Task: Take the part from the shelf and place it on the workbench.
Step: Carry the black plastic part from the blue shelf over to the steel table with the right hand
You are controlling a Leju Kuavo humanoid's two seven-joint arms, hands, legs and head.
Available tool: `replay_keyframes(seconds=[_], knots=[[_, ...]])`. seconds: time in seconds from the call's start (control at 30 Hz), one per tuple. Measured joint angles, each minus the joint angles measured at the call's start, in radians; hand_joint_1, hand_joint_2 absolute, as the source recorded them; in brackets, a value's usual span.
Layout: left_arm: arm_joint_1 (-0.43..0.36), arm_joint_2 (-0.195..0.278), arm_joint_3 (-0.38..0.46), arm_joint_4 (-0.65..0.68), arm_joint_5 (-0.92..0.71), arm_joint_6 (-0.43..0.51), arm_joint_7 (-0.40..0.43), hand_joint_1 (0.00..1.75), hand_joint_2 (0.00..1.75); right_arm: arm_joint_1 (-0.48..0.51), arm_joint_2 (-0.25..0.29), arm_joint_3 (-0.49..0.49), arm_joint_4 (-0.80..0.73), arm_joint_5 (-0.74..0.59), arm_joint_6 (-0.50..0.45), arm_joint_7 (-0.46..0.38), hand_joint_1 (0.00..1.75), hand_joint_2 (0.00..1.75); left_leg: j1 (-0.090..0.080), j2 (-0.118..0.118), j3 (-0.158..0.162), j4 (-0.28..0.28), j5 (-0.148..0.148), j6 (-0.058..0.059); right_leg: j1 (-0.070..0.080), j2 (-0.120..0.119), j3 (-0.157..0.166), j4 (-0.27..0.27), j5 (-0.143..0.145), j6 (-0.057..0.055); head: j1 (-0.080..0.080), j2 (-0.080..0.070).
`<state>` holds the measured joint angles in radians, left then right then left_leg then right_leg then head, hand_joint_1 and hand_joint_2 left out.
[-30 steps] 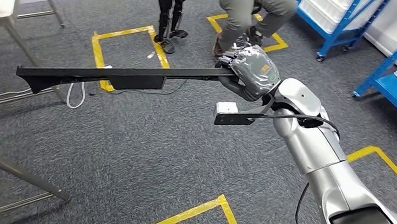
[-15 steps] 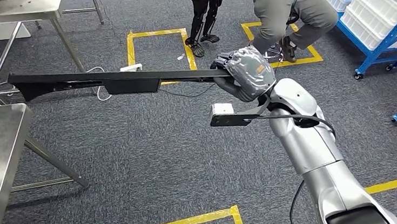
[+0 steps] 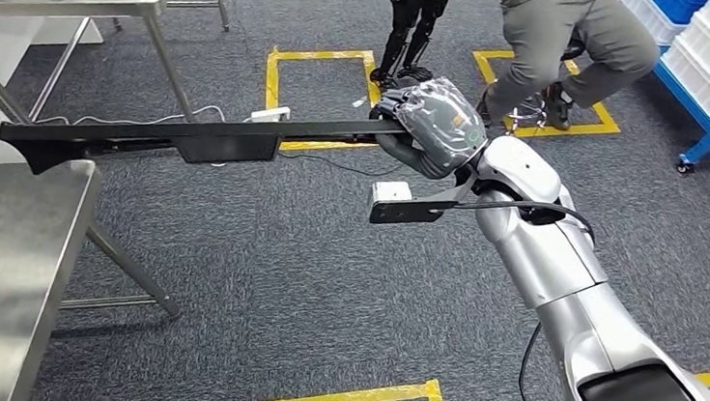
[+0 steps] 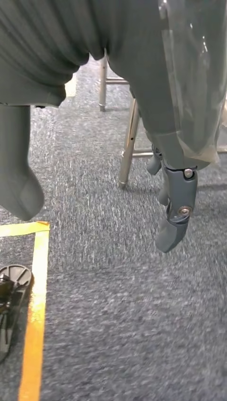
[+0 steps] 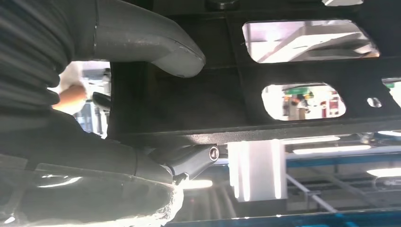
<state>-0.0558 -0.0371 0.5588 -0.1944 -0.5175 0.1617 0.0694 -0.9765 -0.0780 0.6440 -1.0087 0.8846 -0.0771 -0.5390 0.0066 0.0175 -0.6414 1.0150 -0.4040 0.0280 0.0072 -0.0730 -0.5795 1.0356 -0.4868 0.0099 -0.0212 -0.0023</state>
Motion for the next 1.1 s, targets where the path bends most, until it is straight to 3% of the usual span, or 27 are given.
replay_keyframes(seconds=[0.03,0.1,0.17,0.2,0.23,0.3,0.37,0.43,0.47,0.53,0.6,0.63,0.7,0.73,0.83,0.9,0.97,1.03,1.1], knots=[[0.000,0.000,0.000,0.000,0.000,0.000,0.000,0.00,1.75,-0.001,-0.001,-0.001,0.000,0.000,0.000,-0.001,1.75,1.75,0.002,-0.007,0.003,-0.004,0.003,0.006,-0.002,0.019,-0.018,0.039,-0.019,0.000,0.001,0.000],[-0.003,0.000,0.000,0.000,0.000,0.000,-0.001,0.00,1.75,0.002,-0.005,-0.001,0.002,-0.001,0.000,-0.002,1.75,1.75,0.004,-0.025,0.004,-0.006,0.005,0.013,-0.007,0.054,-0.083,0.170,-0.070,-0.007,0.002,0.000],[-0.004,0.001,0.000,0.000,-0.001,0.000,-0.002,0.00,1.75,0.008,-0.009,0.000,0.006,0.000,0.000,-0.002,1.75,1.75,0.004,-0.049,0.004,-0.006,0.005,0.015,-0.009,0.064,-0.136,0.268,-0.093,-0.005,0.002,0.000],[-0.003,0.001,0.000,0.000,-0.002,-0.001,-0.002,0.00,1.75,0.010,-0.011,0.000,0.008,0.000,0.000,-0.002,1.75,1.75,0.004,-0.061,0.004,-0.005,0.005,0.015,-0.010,0.066,-0.139,0.266,-0.083,0.001,0.003,0.000],[-0.002,0.000,0.000,0.000,-0.003,-0.004,-0.002,0.00,1.75,0.011,-0.013,0.000,0.009,0.001,0.000,-0.002,1.75,1.75,0.004,-0.073,0.004,-0.005,0.006,0.014,-0.012,0.069,-0.122,0.224,-0.060,0.009,0.002,0.000],[-0.001,0.000,0.001,0.000,-0.014,-0.033,0.000,0.00,1.75,0.009,-0.015,0.000,0.010,0.003,0.000,-0.005,1.75,1.75,0.002,-0.094,0.002,-0.001,0.005,0.010,-0.019,0.091,-0.061,0.090,-0.007,0.022,0.003,0.000],[0.000,-0.001,-0.004,0.000,-0.050,-0.101,0.010,0.00,1.75,0.007,-0.014,0.000,0.010,0.004,0.000,-0.013,1.75,1.75,-0.001,-0.111,-0.002,0.004,0.004,0.002,-0.023,0.109,-0.021,0.005,0.022,0.020,0.001,0.000],[0.002,-0.003,-0.023,0.001,-0.098,-0.172,0.047,0.00,1.75,0.006,-0.009,0.001,0.012,0.007,0.000,-0.023,1.75,1.75,0.001,-0.125,-0.007,0.003,0.005,-0.009,-0.023,0.101,-0.014,-0.007,0.028,0.008,-0.001,0.000],[0.004,-0.006,-0.033,0.001,-0.111,-0.188,0.071,0.00,1.75,0.005,-0.005,0.001,0.013,0.008,0.000,-0.026,1.75,1.75,0.003,-0.122,-0.009,0.006,0.003,-0.014,-0.025,0.095,-0.013,-0.009,0.030,0.002,-0.001,0.000],[0.007,-0.015,-0.042,0.002,-0.111,-0.177,0.111,0.00,1.75,0.004,0.002,0.002,0.013,0.009,0.000,-0.030,1.75,1.75,0.005,-0.085,-0.030,0.047,-0.026,-0.023,-0.027,0.081,-0.010,-0.013,0.033,-0.011,-0.007,0.000],[0.005,-0.023,-0.042,0.002,-0.099,-0.147,0.125,0.00,1.75,0.005,0.003,0.000,0.013,0.008,0.000,-0.031,1.75,1.75,0.006,-0.039,-0.084,0.160,-0.088,-0.031,-0.023,0.065,-0.009,-0.013,0.032,-0.020,-0.014,0.000],[0.005,-0.024,-0.042,0.002,-0.095,-0.136,0.127,0.00,1.75,0.007,0.001,0.000,0.013,0.008,0.000,-0.031,1.75,1.75,0.007,-0.028,-0.115,0.224,-0.114,-0.035,-0.020,0.055,-0.008,-0.013,0.030,-0.022,-0.014,0.000],[0.005,-0.024,-0.042,0.002,-0.090,-0.129,0.127,0.00,1.75,0.012,-0.002,0.000,0.013,0.008,0.000,-0.031,1.75,1.75,0.008,-0.021,-0.146,0.282,-0.124,-0.037,-0.017,0.036,-0.008,-0.013,0.028,-0.025,-0.014,0.000],[0.005,-0.024,-0.042,0.002,-0.086,-0.123,0.124,0.00,1.75,0.013,-0.003,0.000,0.013,0.008,0.000,-0.031,1.75,1.75,0.008,-0.018,-0.129,0.249,-0.100,-0.037,-0.016,0.028,-0.007,-0.013,0.027,-0.026,-0.014,0.000],[0.003,-0.023,-0.030,0.002,-0.061,-0.096,0.098,0.00,1.75,0.013,-0.007,-0.004,0.012,0.006,0.000,-0.029,1.75,1.75,0.003,0.021,-0.028,0.060,-0.020,-0.026,-0.010,0.008,-0.004,-0.012,0.021,-0.021,-0.013,0.000],[0.001,-0.020,-0.017,0.002,-0.050,-0.093,0.087,0.00,1.75,0.013,-0.012,-0.008,0.012,0.005,0.001,-0.027,1.75,1.75,-0.005,0.030,-0.006,0.018,-0.014,-0.017,-0.003,-0.006,-0.002,-0.012,0.016,-0.014,-0.011,0.000],[0.001,-0.016,-0.009,0.002,-0.053,-0.088,0.085,0.00,1.75,0.011,-0.016,-0.012,0.011,0.004,0.004,-0.024,1.75,1.75,-0.005,0.011,-0.004,0.012,-0.011,-0.005,0.000,-0.015,-0.001,-0.011,0.011,-0.006,-0.009,0.000],[0.002,-0.014,-0.004,0.002,-0.058,-0.079,0.085,0.00,1.75,0.008,-0.020,-0.016,0.008,0.003,0.007,-0.022,1.75,1.75,-0.001,-0.004,0.003,0.002,-0.005,0.007,-0.002,0.012,-0.014,0.024,-0.010,-0.002,-0.008,0.000],[-0.002,-0.013,-0.002,0.001,-0.060,-0.076,0.085,0.00,1.75,0.007,-0.028,-0.017,0.007,0.001,0.007,-0.021,1.75,1.75,0.002,-0.021,0.007,-0.002,-0.002,0.015,-0.007,0.051,-0.067,0.138,-0.059,-0.007,-0.005,0.000]])
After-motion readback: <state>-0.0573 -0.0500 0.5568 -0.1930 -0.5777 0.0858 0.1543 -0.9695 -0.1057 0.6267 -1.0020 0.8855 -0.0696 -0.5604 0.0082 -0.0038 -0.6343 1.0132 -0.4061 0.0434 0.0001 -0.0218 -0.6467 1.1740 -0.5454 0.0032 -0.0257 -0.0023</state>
